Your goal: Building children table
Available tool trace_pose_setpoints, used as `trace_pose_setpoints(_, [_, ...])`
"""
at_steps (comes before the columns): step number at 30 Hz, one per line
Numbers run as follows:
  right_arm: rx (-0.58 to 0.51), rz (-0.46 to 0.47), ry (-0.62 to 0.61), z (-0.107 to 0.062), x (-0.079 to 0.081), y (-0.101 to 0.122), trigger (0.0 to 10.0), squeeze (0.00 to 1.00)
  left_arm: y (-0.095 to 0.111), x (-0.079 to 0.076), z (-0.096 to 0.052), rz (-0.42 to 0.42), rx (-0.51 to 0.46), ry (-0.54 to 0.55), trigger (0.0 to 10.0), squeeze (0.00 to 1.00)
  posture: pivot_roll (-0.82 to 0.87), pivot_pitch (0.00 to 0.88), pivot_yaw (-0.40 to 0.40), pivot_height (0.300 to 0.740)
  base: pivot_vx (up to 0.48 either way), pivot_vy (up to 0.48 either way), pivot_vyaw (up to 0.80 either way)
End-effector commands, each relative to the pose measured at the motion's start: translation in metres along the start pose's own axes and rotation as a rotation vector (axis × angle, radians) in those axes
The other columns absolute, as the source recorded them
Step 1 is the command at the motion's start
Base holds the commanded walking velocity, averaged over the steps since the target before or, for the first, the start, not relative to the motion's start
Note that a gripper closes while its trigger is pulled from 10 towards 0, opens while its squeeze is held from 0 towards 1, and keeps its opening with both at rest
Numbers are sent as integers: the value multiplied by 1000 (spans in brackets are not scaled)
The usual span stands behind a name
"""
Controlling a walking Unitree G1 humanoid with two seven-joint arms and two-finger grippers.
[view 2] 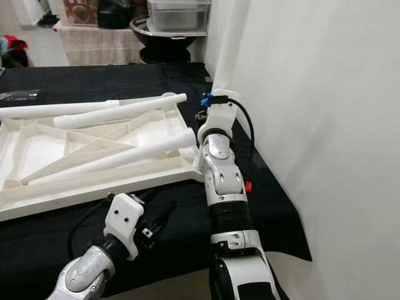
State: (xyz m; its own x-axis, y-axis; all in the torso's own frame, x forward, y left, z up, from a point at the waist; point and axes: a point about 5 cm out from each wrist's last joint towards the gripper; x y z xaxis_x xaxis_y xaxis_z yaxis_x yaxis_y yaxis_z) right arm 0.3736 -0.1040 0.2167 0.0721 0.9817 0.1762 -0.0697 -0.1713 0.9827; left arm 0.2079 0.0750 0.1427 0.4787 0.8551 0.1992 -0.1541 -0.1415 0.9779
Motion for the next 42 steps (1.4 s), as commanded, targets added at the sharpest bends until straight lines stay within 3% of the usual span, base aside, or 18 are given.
trace_pose_setpoints(1, [-32, -11, 49, 6, -2, 6, 10000, 0, -3, -2, 0, -1, 16, -9, 10000, 0, 25, 35, -74, 740, 0, 0, 0])
trace_pose_setpoints(4, [-16, -1, 157, 9, -1, 10, 10000, 0, -4, -2, 0, -2, 16, -11, 10000, 0, 24, 34, -74, 740, 0, 0, 0])
trace_pose_setpoints(6, [37, 44, 338, 14, -7, 13, 10000, 0, -4, -2, 0, -3, 16, -15, 10000, 0, 21, 33, -72, 740, 0, 0, 0])
trace_pose_setpoints(7, [60, 80, 428, 13, -11, 15, 10000, 953, -4, -2, 0, -3, 15, -16, 10000, 0, 23, 34, -72, 740, 0, 0, 0])
trace_pose_setpoints(9, [51, 68, 472, 14, -17, 19, 10000, 1000, -4, -2, 0, -3, 15, -16, 10000, 0, 29, 34, -75, 740, 0, 0, 0])
trace_pose_setpoints(10, [51, 68, 472, 14, -17, 19, 10000, 1000, -4, -2, 0, -3, 15, -16, 10000, 0, 29, 34, -75, 740, 0, 0, 0])
trace_pose_setpoints(12, [71, 79, 694, 6, -16, 28, 10000, 1000, -4, -1, 0, -1, 16, -13, 10000, 0, 31, 34, -72, 740, 0, 0, 0])
trace_pose_setpoints(13, [89, 96, 835, -2, -12, 31, 10000, 0, -4, -1, 0, 0, 16, -13, 10000, 0, 30, 32, -71, 740, 0, 0, 0])
trace_pose_setpoints(14, [89, 96, 835, -2, -12, 31, 10000, 0, -4, -1, 0, 0, 16, -13, 10000, 0, 30, 32, -71, 740, 0, 0, 0])
trace_pose_setpoints(16, [106, 109, 1073, -19, -7, 35, 10000, 0, -4, -1, 0, 2, 16, -14, 10000, 0, 31, 31, -70, 740, 0, 0, 0])
trace_pose_setpoints(17, [106, 109, 1073, -19, -7, 35, 10000, 0, -4, -1, 0, 2, 16, -14, 10000, 0, 31, 31, -70, 740, 0, 0, 0])
trace_pose_setpoints(19, [138, 96, 1349, -43, -3, 33, 10000, 0, -4, -1, 0, 4, 15, -15, 10000, 0, 41, 24, -72, 740, 0, 0, 0])
trace_pose_setpoints(23, [161, 104, 1426, -49, -1, 31, 10000, 0, -4, 0, 0, 6, 14, -14, 10000, 0, 43, 23, -72, 740, 0, 0, 0])
trace_pose_setpoints(28, [195, 127, 1554, -48, 22, 22, 10000, 0, -3, -2, 0, 1, 10, -23, 10000, 0, 41, 22, -72, 740, 0, 0, 0])
trace_pose_setpoints(29, [200, 111, 1553, -43, 34, 16, 3098, 0, -3, -2, 0, 1, 9, -25, 10000, 0, 46, 24, -77, 740, 0, 0, 0])
trace_pose_setpoints(30, [206, 98, 1531, -40, 39, 13, 0, 0, -3, -3, 0, 0, 8, -24, 10000, 0, 47, 24, -78, 740, 0, 0, 0])
trace_pose_setpoints(36, [180, 82, 1402, -30, 47, 10, 0, 0, -2, -2, -1, -2, 8, -15, 10000, 0, 42, 32, -83, 740, 0, 0, 0])
trace_pose_setpoints(42, [139, 108, 1367, -33, 48, 12, 0, 0, -3, -5, -1, -5, 9, -22, 10000, 0, 37, 32, -82, 740, 0, 0, 0])
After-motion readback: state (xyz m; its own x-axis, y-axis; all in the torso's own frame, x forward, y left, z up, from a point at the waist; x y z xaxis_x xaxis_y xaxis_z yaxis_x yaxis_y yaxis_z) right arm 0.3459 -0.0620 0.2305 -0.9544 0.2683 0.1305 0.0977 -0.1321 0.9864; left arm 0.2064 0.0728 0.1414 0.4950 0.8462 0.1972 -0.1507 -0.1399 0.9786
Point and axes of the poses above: a point about 5 cm out from each wrist's last joint towards the gripper, its own z axis pointing out of the wrist towards the gripper, its own y axis along the axis of the wrist's last joint, x = y × z, and after that the axes turned 6 degrees about z, right-handed
